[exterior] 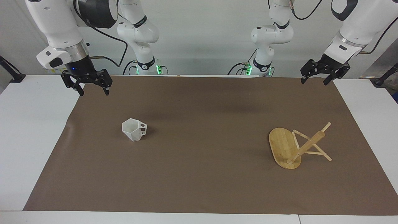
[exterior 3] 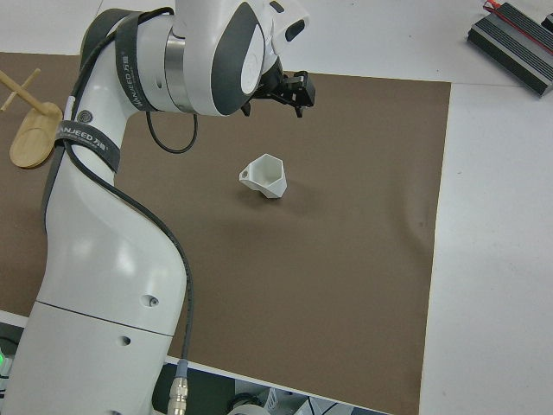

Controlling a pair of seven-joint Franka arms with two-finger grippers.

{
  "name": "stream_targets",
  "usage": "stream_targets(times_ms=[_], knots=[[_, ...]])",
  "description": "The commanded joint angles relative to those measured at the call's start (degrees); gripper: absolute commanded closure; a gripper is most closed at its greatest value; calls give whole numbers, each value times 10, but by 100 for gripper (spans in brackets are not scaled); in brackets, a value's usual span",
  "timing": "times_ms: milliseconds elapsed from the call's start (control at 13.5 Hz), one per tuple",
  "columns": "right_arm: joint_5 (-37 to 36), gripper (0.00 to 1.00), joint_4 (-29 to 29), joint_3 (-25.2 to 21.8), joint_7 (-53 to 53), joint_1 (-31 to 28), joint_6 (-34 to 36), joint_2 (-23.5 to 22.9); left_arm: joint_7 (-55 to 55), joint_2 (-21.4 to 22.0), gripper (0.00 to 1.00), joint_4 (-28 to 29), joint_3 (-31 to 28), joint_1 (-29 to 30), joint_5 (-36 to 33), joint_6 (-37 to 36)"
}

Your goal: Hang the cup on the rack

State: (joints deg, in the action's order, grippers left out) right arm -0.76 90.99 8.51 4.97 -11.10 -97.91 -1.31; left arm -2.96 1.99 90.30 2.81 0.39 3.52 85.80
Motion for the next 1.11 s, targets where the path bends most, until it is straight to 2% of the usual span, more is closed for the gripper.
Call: stream_targets(times_ms=[0, 1034], knots=[[-2, 0, 9, 4, -6, -4, 5, 10, 2, 9, 0, 6, 5, 6, -11, -6], [-2, 0, 9, 3, -1, -5, 5, 10, 2, 9, 0, 6, 5, 6, -11, -6]])
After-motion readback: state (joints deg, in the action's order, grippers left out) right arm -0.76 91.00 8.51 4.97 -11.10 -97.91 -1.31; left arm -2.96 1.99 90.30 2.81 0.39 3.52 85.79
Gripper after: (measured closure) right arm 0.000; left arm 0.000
